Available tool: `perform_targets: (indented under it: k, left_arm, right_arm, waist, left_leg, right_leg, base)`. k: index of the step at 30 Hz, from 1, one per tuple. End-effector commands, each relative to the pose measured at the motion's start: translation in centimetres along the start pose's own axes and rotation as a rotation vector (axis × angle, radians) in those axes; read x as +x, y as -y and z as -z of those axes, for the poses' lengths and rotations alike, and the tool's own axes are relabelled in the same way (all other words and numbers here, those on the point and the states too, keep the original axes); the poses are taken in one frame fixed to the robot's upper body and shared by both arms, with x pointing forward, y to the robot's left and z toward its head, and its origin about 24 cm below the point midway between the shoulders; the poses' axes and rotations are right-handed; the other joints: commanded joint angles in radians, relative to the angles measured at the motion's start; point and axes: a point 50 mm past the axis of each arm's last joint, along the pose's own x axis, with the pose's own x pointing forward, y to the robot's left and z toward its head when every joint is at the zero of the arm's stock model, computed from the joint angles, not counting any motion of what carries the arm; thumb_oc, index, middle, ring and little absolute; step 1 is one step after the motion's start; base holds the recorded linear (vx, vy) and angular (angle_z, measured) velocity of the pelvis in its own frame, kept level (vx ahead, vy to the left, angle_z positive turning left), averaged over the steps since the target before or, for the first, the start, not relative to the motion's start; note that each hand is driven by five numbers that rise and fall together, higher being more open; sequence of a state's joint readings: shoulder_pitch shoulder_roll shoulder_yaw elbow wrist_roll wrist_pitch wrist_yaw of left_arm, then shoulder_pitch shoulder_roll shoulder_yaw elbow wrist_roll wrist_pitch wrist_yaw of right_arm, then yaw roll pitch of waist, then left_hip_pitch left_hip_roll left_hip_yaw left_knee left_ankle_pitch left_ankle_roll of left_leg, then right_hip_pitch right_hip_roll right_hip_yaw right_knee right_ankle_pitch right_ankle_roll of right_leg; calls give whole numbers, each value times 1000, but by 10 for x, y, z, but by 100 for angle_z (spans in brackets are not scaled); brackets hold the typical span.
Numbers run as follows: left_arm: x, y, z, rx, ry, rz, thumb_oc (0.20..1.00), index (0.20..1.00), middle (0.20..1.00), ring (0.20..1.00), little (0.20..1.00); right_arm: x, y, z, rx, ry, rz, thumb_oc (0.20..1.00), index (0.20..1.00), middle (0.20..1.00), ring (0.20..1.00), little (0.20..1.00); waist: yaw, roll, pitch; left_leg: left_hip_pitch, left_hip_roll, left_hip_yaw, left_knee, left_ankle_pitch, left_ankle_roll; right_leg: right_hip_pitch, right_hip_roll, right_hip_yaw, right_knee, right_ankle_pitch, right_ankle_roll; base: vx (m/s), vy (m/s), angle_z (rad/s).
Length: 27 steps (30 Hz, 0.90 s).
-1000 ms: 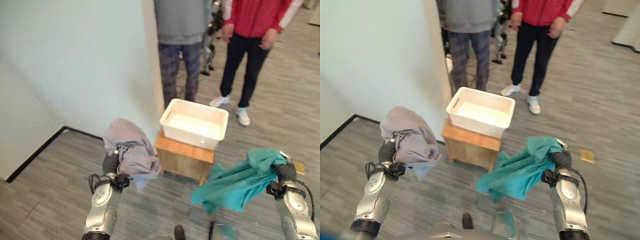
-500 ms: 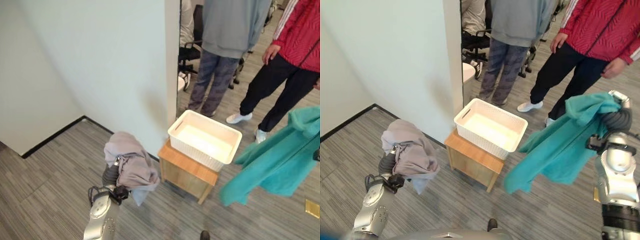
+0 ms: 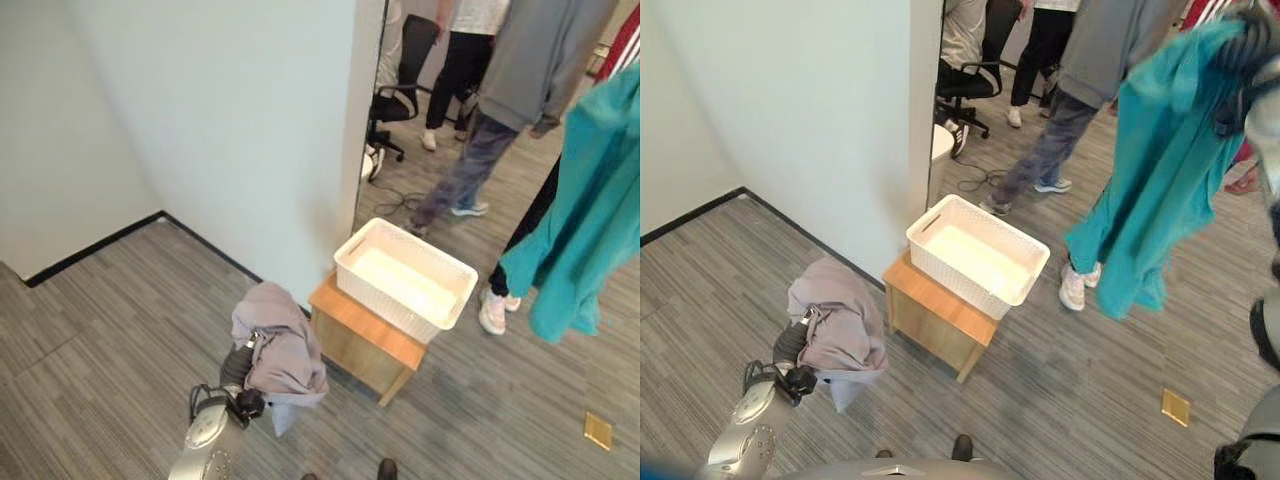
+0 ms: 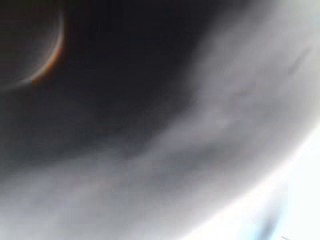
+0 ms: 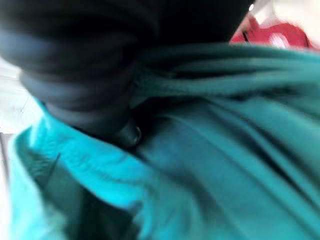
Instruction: Pick up bed clothes into laundry basket.
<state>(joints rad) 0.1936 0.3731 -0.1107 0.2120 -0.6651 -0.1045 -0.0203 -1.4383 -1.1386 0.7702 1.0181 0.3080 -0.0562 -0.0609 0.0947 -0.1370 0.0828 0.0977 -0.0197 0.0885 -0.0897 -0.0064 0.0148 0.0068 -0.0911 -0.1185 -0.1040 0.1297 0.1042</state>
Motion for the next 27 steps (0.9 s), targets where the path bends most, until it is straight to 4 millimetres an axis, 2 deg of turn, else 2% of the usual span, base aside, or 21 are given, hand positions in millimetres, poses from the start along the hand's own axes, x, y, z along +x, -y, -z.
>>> perform_targets:
  k: [1, 2, 6, 12, 23, 25, 27]
  left_arm:
    - [4, 8, -30, 16, 108, 104, 200, 200, 200, 200, 200]
    - [4, 6, -30, 29, 106, 101, 200, 200, 200, 200, 200]
    - [2, 3, -30, 31, 101, 91, 200, 200, 200, 200, 200]
    - [2, 0, -29, 41, 91, 81, 200, 200, 200, 200, 200]
    - [6, -2, -39, 54, 129, 65, 200, 200, 200, 200, 200]
    - [8, 0, -42, 48, 146, 65, 200, 200, 200, 200, 200]
    - [11, 3, -42, 37, 156, 57, 200, 200, 200, 200, 200]
  right_arm:
    - [8, 60, -43, -62, 64, 234, 200, 200, 200, 200, 200]
    - [10, 66, -53, -69, 70, 257, 200, 200, 200, 200, 200]
    - [13, 74, -72, -89, 83, 295, 200, 200, 200, 200, 200]
    - [17, 66, -95, -146, 113, 275, 200, 200, 200, 200, 200]
    - [20, 50, -113, -148, 149, 259, 200, 200, 200, 200, 200]
    - [21, 43, -110, -141, 148, 244, 200, 200, 200, 200, 200]
    - [22, 28, -106, -138, 146, 203, 200, 200, 200, 200, 200]
  waist:
    - [33, -3, -4]
    - [37, -2, -2]
    - [51, -4, -2]
    - [76, -9, 11]
    - [122, 0, 76]
    - [130, -1, 96]
    - [134, 2, 116]
  left_leg:
    - [-72, 66, 5, 2, 54, -73]
    - [-81, 65, 2, 2, 56, -74]
    - [-106, 62, -13, 2, 61, -76]
    - [-138, 55, -41, 2, 67, -76]
    - [-254, 46, -74, 2, 98, -78]
    - [-282, 43, -79, 2, 106, -78]
    - [-299, 44, -80, 2, 111, -78]
  right_leg:
    - [53, -12, -40, 18, -42, 56]
    - [46, -12, -43, 17, -42, 56]
    - [34, -13, -58, 17, -43, 57]
    - [22, -13, -82, 17, -48, 56]
    - [-67, -14, -108, 17, -42, 52]
    - [-93, -12, -107, 17, -37, 49]
    - [-111, -12, -108, 17, -34, 47]
  base:
    - [36, 22, 13]
    - [37, 24, 12]
    - [30, 5, 8]
    - [21, -8, 12]
    - [-54, -3, 9]
    - [-86, -17, 7]
    - [-51, -2, 10]
